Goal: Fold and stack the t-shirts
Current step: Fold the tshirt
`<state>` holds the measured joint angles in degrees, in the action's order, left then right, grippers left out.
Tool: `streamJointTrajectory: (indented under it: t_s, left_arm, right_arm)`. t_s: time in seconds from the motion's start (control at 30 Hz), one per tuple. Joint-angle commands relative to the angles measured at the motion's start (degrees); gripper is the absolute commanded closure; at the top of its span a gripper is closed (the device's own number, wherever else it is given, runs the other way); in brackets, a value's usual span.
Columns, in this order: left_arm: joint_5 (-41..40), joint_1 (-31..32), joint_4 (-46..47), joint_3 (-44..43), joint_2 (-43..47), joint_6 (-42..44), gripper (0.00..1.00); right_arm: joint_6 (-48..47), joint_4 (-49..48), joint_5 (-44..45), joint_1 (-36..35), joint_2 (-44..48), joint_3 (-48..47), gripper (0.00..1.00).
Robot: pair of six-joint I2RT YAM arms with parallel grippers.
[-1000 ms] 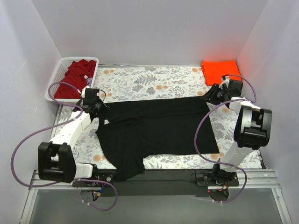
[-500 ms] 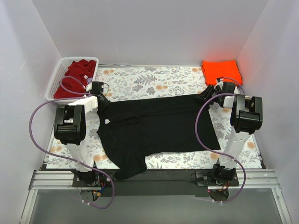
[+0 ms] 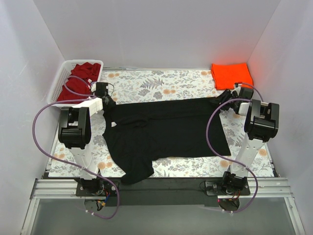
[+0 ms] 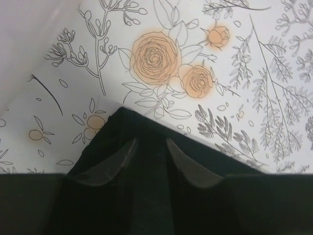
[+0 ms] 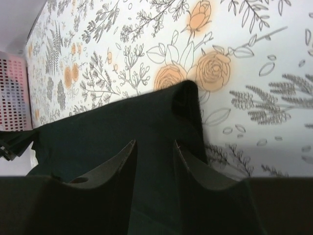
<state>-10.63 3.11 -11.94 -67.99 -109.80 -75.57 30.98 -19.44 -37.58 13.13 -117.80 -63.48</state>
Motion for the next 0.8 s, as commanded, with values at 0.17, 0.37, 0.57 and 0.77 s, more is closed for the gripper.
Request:
streamJointTrajectory:
  t_s: [0.17,0.37,0.57,0.77]
  left_arm:
    - [-0.35,4.60,-4.66,-2.94,17.22,3.94,0.46]
    - [-6.76,16.64,-7.38,4.34,27.34,13.34,0.44]
    - [-11.07,32.97,-11.78,12.78,31.75,14.05,0.45]
    - [-14.41,39.94,-10.56,12.45,23.78,14.13,0.58]
  right_arm:
    - [-2.42,3.18,1.29,-1.17,16.27,6.61,0.56]
    - [-7.77,9.49,2.51,-9.33,28.05,13.11,0.56]
    - [-14.19,16.53,9.19,-21.55,36.93,18.39,0.55]
    - [-14.28,18.03,10.07,-27.71,43.52,26.73,0.55]
